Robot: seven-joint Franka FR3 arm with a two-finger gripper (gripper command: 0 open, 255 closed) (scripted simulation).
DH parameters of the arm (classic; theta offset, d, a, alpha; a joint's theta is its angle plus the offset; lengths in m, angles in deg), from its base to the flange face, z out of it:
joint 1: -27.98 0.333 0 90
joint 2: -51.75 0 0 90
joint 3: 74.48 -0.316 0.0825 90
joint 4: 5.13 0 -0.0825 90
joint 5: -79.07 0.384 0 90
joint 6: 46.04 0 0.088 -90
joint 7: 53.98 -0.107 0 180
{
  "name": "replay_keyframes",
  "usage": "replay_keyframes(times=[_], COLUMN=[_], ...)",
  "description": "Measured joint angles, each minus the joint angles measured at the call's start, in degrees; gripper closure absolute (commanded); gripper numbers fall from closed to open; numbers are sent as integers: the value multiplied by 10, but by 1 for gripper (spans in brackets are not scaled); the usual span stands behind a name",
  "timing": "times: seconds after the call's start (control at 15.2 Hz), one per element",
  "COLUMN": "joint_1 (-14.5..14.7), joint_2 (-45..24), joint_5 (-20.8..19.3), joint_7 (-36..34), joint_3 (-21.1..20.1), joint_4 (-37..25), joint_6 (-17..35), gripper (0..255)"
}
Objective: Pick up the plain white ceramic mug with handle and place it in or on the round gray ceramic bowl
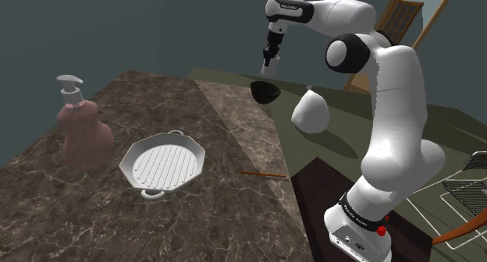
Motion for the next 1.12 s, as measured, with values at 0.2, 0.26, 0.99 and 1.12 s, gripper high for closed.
replay_keyframes(times=[0.2, 0.26, 0.99, 1.12], joint_1=[1, 1, 3, 3], joint_2=[6, 10, 10, 10], joint_5=[0, 0, 0, 0], joint_7=[1, 2, 3, 3], joint_3=[0, 0, 0, 0], joint_4=[33, 46, 116, 117], joint_6=[27, 36, 106, 107], gripper=[255, 255, 255, 255])
